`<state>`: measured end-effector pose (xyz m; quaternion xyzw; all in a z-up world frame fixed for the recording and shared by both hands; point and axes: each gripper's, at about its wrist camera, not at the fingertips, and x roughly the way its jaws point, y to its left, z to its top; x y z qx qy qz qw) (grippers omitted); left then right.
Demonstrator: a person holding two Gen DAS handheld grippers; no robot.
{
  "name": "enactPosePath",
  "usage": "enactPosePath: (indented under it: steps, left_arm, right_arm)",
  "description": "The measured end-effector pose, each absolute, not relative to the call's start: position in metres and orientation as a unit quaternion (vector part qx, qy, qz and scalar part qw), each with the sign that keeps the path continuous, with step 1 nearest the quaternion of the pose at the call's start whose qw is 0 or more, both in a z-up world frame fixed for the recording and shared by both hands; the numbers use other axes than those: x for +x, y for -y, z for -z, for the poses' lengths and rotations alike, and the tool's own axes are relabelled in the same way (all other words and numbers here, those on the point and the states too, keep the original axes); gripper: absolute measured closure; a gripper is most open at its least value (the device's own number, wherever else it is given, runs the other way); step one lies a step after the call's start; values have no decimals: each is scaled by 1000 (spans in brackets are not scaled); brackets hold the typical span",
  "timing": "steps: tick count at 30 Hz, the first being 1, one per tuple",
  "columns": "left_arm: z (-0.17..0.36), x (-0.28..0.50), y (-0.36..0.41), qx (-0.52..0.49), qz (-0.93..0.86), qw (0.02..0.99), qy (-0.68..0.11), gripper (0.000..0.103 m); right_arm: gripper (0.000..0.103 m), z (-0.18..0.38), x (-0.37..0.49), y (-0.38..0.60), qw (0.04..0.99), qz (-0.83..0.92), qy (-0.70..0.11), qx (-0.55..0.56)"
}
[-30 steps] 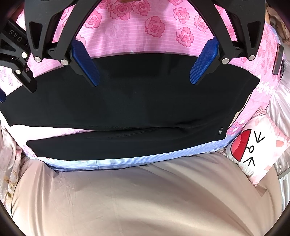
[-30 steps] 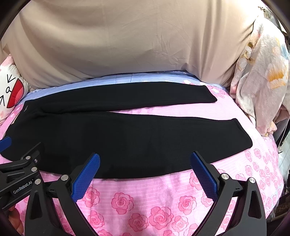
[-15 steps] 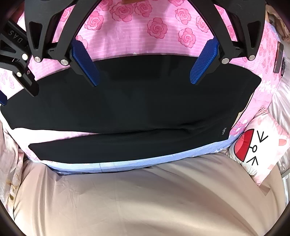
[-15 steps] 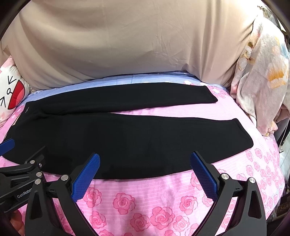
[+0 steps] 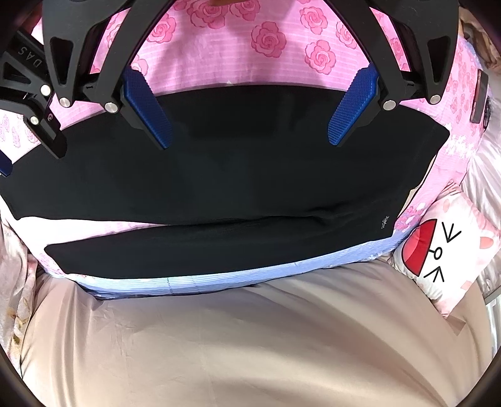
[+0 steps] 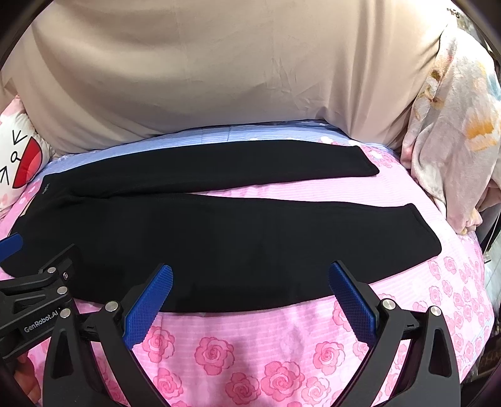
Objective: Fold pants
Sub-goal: 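Grasp the pants' waistband edge with both grippers and lift it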
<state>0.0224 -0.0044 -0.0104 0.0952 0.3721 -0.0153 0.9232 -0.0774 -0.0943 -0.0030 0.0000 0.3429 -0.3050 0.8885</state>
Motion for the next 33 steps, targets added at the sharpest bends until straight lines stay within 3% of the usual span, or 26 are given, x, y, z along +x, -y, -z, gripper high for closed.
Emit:
enactPosePath:
  steps: [11, 19, 24, 30, 33]
  left_arm:
    - [11, 38, -7, 81, 6, 928, -363, 5]
    - [15, 94, -38, 54, -17, 921, -386, 5]
    - [6, 132, -65, 76, -57, 932, -350, 5]
    - [-5, 188, -119, 36, -72, 932, -354, 5]
    - [-8, 225, -154, 63, -113, 918, -375, 5]
  right_arm:
    - [6, 5, -70, 122, 886, 314, -341, -1]
    - [6, -26, -44, 264, 881, 334, -335, 24]
    - [6, -38, 2, 390, 874, 330, -348, 69]
    - [6, -31, 64, 485, 857, 344, -382, 47]
    - [6, -23, 86, 512, 855, 330, -397, 52]
